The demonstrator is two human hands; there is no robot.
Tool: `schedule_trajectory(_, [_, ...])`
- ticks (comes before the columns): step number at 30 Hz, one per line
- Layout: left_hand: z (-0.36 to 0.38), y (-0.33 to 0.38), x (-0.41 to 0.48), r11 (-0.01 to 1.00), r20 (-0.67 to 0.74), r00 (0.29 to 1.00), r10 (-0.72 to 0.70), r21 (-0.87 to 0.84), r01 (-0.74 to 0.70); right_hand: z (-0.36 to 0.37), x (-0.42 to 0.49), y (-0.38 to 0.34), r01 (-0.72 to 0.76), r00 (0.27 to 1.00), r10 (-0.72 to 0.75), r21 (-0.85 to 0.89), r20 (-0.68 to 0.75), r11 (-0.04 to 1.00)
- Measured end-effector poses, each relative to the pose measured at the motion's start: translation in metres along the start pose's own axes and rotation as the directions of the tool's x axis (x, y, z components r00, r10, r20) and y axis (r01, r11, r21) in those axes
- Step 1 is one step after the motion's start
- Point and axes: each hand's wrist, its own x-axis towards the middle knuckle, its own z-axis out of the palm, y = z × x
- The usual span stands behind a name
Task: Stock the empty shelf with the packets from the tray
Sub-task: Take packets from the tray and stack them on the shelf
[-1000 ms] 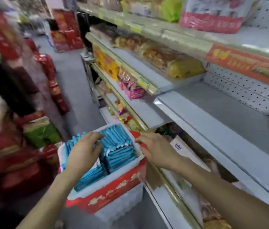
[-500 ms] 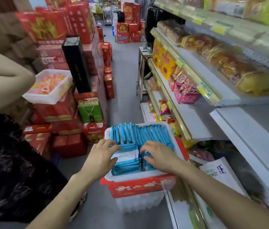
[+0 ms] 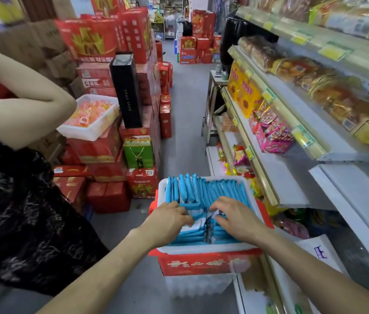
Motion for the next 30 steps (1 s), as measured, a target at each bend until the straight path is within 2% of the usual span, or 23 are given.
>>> schedule_trajectory(6, [-0.020, 0.001, -0.015, 1.000, -0.015, 0.999, 0.030, 0.010, -0.030, -0.003, 0.033, -0.019, 0.080, 0.994, -0.079, 0.022, -0.074, 0.997])
schedule_trajectory(10, [-0.049, -0.010, -0.037, 0.999, -0.090, 0.996, -0.027, 0.018, 0.029, 0.005, 0.050, -0.022, 0.143, 0.989, -0.142, 0.034, -0.034, 0.989])
schedule_trajectory(13, [-0.075, -0.018, -0.052, 0.997, -0.141, 0.987, -0.074, 0.021, 0.078, 0.016, 0.056, -0.026, 0.237, 0.971, -0.236, -0.016, 0.032, 0.971])
schedule_trajectory(17, [-0.097, -0.027, -0.067, 0.989, -0.177, 0.973, -0.145, -0.006, 0.146, 0.027, 0.061, -0.029, 0.307, 0.952, -0.305, -0.071, 0.037, 0.949])
schedule_trajectory(22, [-0.102, -0.037, -0.080, 0.973, -0.169, 0.958, -0.231, -0.043, 0.227, 0.029, 0.057, -0.040, 0.342, 0.940, -0.334, -0.146, 0.074, 0.928])
schedule_trajectory(30, [-0.097, -0.041, -0.084, 0.964, -0.114, 0.958, -0.263, -0.060, 0.258, 0.035, 0.061, -0.053, 0.426, 0.904, -0.378, -0.361, 0.197, 0.830])
